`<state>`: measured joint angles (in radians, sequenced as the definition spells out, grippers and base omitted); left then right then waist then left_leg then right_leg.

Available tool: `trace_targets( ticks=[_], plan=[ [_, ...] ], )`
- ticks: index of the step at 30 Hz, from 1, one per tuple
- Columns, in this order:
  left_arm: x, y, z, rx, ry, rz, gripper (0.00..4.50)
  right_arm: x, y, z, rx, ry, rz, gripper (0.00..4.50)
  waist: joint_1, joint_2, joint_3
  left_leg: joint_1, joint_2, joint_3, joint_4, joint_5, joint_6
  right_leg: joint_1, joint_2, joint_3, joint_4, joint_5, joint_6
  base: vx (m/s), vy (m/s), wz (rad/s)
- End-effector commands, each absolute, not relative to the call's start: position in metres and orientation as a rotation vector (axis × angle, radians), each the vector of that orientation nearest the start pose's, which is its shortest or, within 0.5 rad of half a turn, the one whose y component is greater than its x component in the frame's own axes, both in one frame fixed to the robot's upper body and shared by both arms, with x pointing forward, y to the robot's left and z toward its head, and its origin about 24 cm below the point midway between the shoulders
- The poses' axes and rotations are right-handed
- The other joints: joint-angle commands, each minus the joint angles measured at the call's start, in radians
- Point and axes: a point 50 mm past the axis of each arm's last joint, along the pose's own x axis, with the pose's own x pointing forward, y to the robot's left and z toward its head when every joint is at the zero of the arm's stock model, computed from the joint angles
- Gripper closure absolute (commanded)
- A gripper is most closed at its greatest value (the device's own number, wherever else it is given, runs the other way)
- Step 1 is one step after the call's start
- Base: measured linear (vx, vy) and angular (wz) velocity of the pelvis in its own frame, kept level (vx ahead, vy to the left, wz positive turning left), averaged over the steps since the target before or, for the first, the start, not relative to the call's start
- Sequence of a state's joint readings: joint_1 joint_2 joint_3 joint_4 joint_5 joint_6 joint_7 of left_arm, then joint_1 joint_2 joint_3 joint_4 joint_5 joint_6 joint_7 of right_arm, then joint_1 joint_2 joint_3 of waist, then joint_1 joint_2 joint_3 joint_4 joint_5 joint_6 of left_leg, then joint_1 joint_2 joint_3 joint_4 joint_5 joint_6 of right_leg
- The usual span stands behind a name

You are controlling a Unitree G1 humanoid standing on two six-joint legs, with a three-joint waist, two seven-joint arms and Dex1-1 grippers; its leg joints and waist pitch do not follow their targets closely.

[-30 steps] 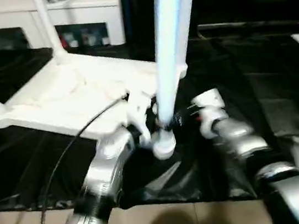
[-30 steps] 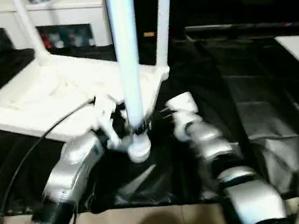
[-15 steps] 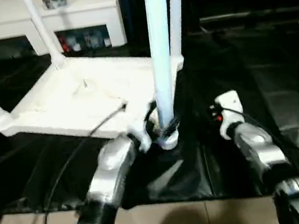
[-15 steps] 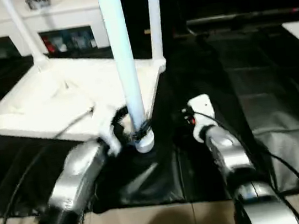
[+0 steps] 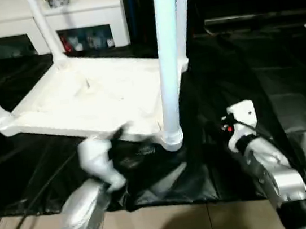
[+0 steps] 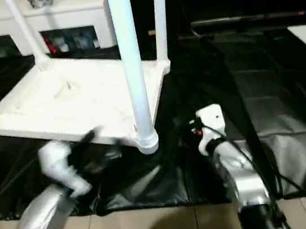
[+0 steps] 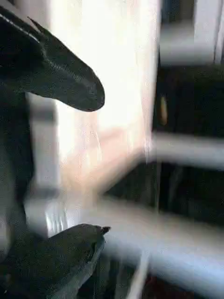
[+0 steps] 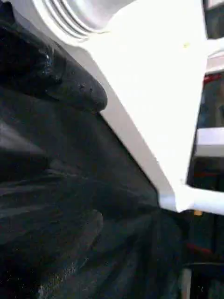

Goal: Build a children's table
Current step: Rotate table base

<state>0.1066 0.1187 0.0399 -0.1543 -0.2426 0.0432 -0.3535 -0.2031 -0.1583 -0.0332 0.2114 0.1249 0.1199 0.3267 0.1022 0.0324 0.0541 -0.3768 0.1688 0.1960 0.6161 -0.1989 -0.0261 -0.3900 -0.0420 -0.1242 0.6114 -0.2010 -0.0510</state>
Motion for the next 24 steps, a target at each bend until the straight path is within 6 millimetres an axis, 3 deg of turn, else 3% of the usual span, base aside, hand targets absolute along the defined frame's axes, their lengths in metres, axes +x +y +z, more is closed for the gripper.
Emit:
trace_targets(
  ticks=[1, 3, 4, 5, 6, 8, 10, 11, 12, 13, 14, 15, 16, 17, 18, 19, 20, 21, 22, 23, 24],
  plan=[
    [0.230, 0.190, 0.055, -0.014, 0.006, -0.111, 0.06, 0.284, -0.157, 0.043, -0.006, 0.132, 0.310, 0.67, -0.007, -0.013, -0.043, 0.024, 0.076, -0.045, -0.083, -0.259, 0.040, 0.031, -0.119, 0.077, -0.127, -0.475, 0.010, 0.000, 0.000, 0.00],
    [0.229, 0.192, 0.057, -0.011, -0.007, -0.098, 0.06, 0.281, -0.156, 0.043, 0.001, 0.134, 0.304, 0.67, -0.010, -0.013, -0.040, 0.031, 0.073, -0.047, -0.084, -0.298, 0.029, 0.028, -0.121, 0.074, -0.138, -0.536, 0.027, 0.000, 0.000, 0.00],
    [0.229, 0.194, 0.059, -0.017, -0.009, -0.086, 0.06, 0.280, -0.154, 0.043, 0.013, 0.134, 0.290, 0.67, -0.011, -0.004, -0.040, 0.036, 0.077, -0.054, -0.089, -0.325, 0.012, 0.028, -0.122, 0.074, -0.144, -0.544, 0.037, 0.000, 0.000, 0.00],
    [0.231, 0.194, 0.061, -0.005, -0.008, -0.078, 0.06, 0.279, -0.153, 0.043, 0.026, 0.133, 0.274, 0.67, -0.013, -0.004, -0.042, 0.035, 0.079, -0.057, -0.092, -0.329, 0.010, 0.031, -0.123, 0.074, -0.141, -0.523, 0.032, 0.000, 0.000, 0.00],
    [0.234, 0.193, 0.063, -0.005, -0.014, -0.083, 0.06, 0.279, -0.153, 0.043, 0.031, 0.135, 0.263, 0.67, -0.014, 0.005, -0.045, 0.032, 0.084, -0.062, -0.097, -0.331, 0.004, 0.036, -0.123, 0.075, -0.133, -0.469, 0.016, 0.000, 0.000, 0.00],
    [0.244, 0.188, 0.068, 0.013, -0.017, -0.092, 0.06, 0.281, -0.152, 0.043, 0.049, 0.144, 0.233, 0.67, -0.018, 0.003, -0.046, 0.038, 0.090, -0.062, -0.102, -0.348, -0.008, 0.033, -0.120, 0.080, -0.127, -0.406, -0.007, 0.000, 0.000, 0.00],
    [0.257, 0.180, 0.077, 0.026, -0.052, -0.121, 0.06, 0.284, -0.152, 0.045, 0.066, 0.141, 0.221, 0.67, -0.016, 0.004, -0.046, 0.039, 0.084, -0.060, -0.100, -0.349, -0.018, 0.036, -0.128, 0.086, -0.125, -0.386, -0.025, 0.000, 0.000, 0.00],
    [0.261, 0.180, 0.078, 0.042, -0.048, -0.117, 0.06, 0.285, -0.151, 0.046, 0.064, 0.141, 0.220, 0.67, -0.014, 0.010, -0.048, 0.031, 0.080, -0.057, -0.098, -0.330, -0.010, 0.043, -0.140, 0.093, -0.120, -0.360, -0.041, 0.000, 0.000, 0.00],
    [0.264, 0.180, 0.079, 0.061, -0.049, -0.108, 0.06, 0.285, -0.151, 0.046, 0.064, 0.143, 0.218, 0.67, -0.012, 0.003, -0.048, 0.025, 0.072, -0.051, -0.094, -0.311, 0.008, 0.048, -0.151, 0.100, -0.120, -0.355, -0.055, 0.000, 0.000, 0.00],
    [0.266, 0.181, 0.080, 0.068, -0.054, -0.107, 0.06, 0.285, -0.151, 0.046, 0.065, 0.144, 0.217, 0.67, -0.005, 0.005, -0.052, 0.020, 0.067, -0.048, -0.079, -0.259, 0.043, 0.054, -0.175, 0.114, -0.121, -0.342, -0.093, 0.000, 0.000, 0.00],
    [0.267, 0.181, 0.081, 0.068, -0.054, -0.107, 0.06, 0.285, -0.151, 0.046, 0.065, 0.145, 0.215, 0.67, -0.001, -0.003, -0.051, 0.013, 0.063, -0.049, -0.064, -0.236, 0.066, 0.062, -0.200, 0.128, -0.125, -0.352, -0.111, 0.000, 0.000, 0.00],
    [0.268, 0.181, 0.082, 0.068, -0.055, -0.107, 0.06, 0.285, -0.151, 0.046, 0.065, 0.146, 0.214, 0.67, 0.014, -0.009, -0.056, -0.010, 0.069, -0.070, -0.018, -0.149, 0.105, 0.090, -0.274, 0.164, -0.137, -0.376, -0.148, 0.000, 0.000, 0.00],
    [0.270, 0.181, 0.081, 0.067, -0.047, -0.113, 0.06, 0.283, -0.155, 0.045, 0.049, 0.163, 0.190, 0.67, 0.023, 0.025, -0.059, -0.023, 0.074, -0.085, 0.013, -0.112, 0.113, 0.096, -0.310, 0.183, -0.141, -0.377, -0.166, 0.000, 0.000, 0.00],
    [0.270, 0.181, 0.081, 0.067, -0.041, -0.116, 0.06, 0.282, -0.157, 0.045, 0.040, 0.175, 0.177, 0.67, 0.023, 0.005, -0.058, -0.060, 0.064, -0.106, 0.057, -0.082, 0.120, 0.112, -0.333, 0.206, -0.144, -0.371, -0.195, 0.038, 0.076, -0.15],
    [0.271, 0.181, 0.080, 0.077, -0.037, -0.120, 0.06, 0.281, -0.160, 0.044, 0.045, 0.180, 0.169, 0.67, 0.029, 0.025, -0.066, -0.023, 0.051, -0.091, 0.077, -0.094, 0.063, 0.084, -0.280, 0.268, -0.154, -0.405, -0.206, 0.026, 0.131, -0.36],
    [0.270, 0.181, 0.078, 0.083, -0.031, -0.122, 0.06, 0.282, -0.162, 0.044, 0.040, 0.183, 0.160, 0.67, 0.046, -0.005, -0.054, -0.044, 0.000, -0.104, 0.076, -0.128, 0.005, 0.093, -0.176, 0.290, -0.127, -0.379, -0.247, 0.026, 0.131, -0.36],
    [0.270, 0.181, 0.078, 0.085, -0.029, -0.122, 0.06, 0.282, -0.163, 0.044, 0.038, 0.183, 0.157, 0.67, 0.050, -0.004, -0.051, -0.034, -0.010, -0.100, 0.067, -0.134, -0.001, 0.080, -0.143, 0.294, -0.127, -0.379, -0.240, 0.003, 0.185, -0.52],
    [0.270, 0.181, 0.077, 0.090, -0.025, -0.119, 0.06, 0.283, -0.165, 0.043, 0.030, 0.184, 0.153, 0.67, 0.050, 0.002, -0.050, -0.014, -0.013, -0.092, 0.050, -0.144, -0.005, 0.062, -0.116, 0.295, -0.130, -0.394, -0.225, -0.023, 0.224, -0.39],
    [0.268, 0.180, 0.075, 0.089, -0.021, -0.117, 0.06, 0.285, -0.166, 0.043, 0.029, 0.185, 0.150, 0.67, 0.031, 0.014, -0.053, 0.058, 0.004, -0.055, -0.027, -0.207, 0.013, -0.002, -0.030, 0.274, -0.111, -0.398, -0.130, -0.023, 0.224, -0.39],
    [0.268, 0.180, 0.075, 0.088, -0.019, -0.115, 0.06, 0.285, -0.166, 0.044, 0.030, 0.185, 0.150, 0.67, 0.006, 0.002, -0.042, 0.060, -0.002, -0.038, -0.050, -0.262, 0.031, -0.015, 0.005, 0.252, -0.095, -0.378, -0.109, -0.033, 0.283, -0.45],
    [0.267, 0.180, 0.074, 0.082, -0.019, -0.104, 0.06, 0.286, -0.166, 0.044, 0.033, 0.184, 0.155, 0.67, -0.012, 0.018, -0.058, 0.122, 0.015, -0.017, -0.067, -0.321, 0.067, -0.069, 0.020, 0.207, -0.066, -0.355, -0.069, -0.049, 0.300, -0.53]
  ],
)
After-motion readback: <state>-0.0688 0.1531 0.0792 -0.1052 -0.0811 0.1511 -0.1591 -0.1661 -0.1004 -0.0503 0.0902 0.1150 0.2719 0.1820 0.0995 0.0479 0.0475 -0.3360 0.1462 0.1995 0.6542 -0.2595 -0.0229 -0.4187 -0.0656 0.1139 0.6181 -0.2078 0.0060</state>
